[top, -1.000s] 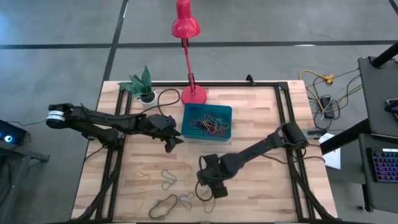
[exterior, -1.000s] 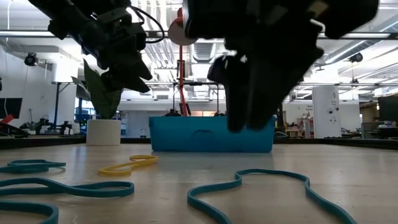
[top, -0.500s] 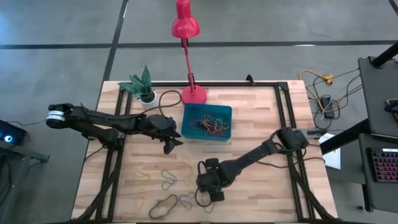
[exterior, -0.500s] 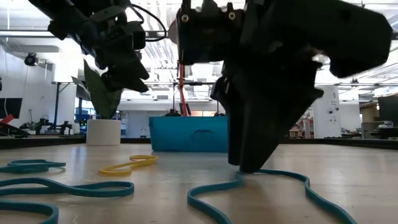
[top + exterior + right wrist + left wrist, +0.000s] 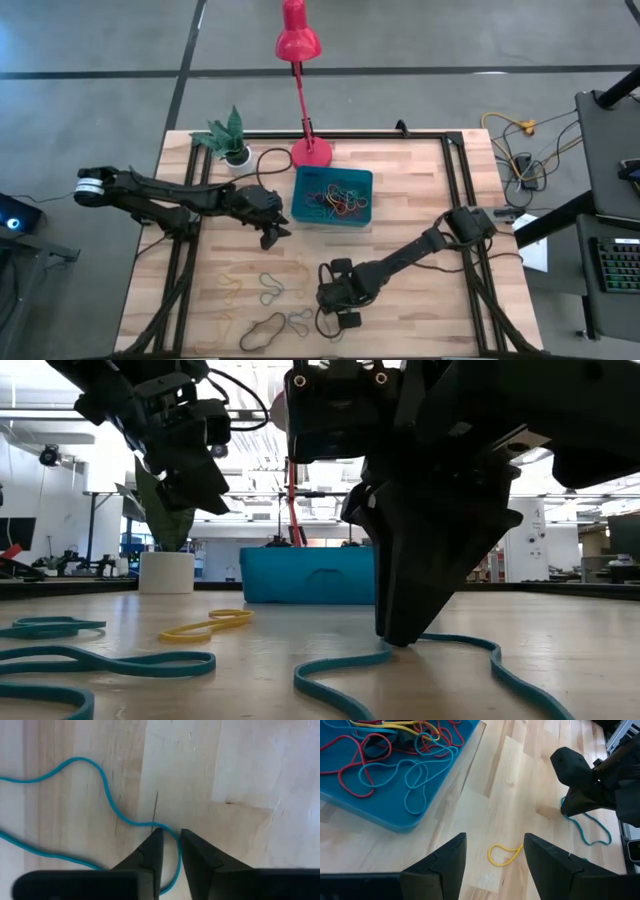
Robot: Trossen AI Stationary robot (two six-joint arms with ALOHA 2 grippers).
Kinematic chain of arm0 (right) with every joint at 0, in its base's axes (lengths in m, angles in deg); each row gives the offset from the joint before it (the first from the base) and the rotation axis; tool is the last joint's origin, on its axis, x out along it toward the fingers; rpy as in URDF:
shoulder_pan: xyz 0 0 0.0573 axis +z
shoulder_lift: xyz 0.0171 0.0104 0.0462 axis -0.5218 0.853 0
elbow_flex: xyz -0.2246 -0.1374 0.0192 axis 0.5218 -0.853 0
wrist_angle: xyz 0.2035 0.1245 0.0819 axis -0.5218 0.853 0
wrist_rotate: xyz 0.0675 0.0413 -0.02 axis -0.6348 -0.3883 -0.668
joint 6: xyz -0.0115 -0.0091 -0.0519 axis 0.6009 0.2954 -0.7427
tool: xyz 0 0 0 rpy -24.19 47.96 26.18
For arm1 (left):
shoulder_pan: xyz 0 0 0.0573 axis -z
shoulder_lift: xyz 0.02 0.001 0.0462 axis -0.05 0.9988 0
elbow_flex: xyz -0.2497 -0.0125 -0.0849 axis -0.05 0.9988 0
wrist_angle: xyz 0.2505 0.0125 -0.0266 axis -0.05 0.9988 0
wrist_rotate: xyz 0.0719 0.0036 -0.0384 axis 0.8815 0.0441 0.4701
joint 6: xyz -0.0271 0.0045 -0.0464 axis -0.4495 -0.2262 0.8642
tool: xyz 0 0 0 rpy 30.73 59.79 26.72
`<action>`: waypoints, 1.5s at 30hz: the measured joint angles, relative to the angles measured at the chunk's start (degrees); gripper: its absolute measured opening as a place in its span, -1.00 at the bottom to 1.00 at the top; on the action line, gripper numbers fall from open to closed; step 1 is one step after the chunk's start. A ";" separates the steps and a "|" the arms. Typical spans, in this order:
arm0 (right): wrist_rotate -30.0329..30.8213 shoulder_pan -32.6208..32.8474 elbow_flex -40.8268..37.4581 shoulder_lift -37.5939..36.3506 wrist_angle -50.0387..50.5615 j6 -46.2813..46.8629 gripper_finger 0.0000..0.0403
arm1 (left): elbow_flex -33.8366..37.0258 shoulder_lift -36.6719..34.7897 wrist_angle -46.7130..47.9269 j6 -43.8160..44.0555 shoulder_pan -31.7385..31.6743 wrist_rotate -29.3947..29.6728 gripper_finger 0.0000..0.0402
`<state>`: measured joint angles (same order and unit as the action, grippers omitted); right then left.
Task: Pick and place rubber bands into bin
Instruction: Put the blue rubber band into the blue bin
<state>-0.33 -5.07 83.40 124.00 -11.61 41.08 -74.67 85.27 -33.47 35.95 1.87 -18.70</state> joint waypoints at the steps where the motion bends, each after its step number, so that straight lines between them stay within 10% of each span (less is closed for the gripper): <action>1: -0.15 0.02 0.00 0.08 0.00 0.44 -0.77 | 0.00 0.00 0.00 0.00 -0.02 0.00 -0.09; 13: -2.56 0.33 3.01 -0.08 4.38 6.70 -0.96 | 0.02 0.00 -0.02 0.04 0.00 0.04 -0.09; 33: 49.94 -11.55 25.24 -7.77 34.05 16.67 -0.96 | 0.11 0.02 -0.02 0.04 0.00 0.08 -0.09; 45: 34.17 -25.78 18.63 -8.00 34.05 7.45 -0.94 | 0.11 0.02 -0.07 0.09 0.00 0.09 -0.09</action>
<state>33.85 -30.85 102.03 116.00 22.44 48.53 -74.56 85.29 -33.54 36.04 1.87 -18.62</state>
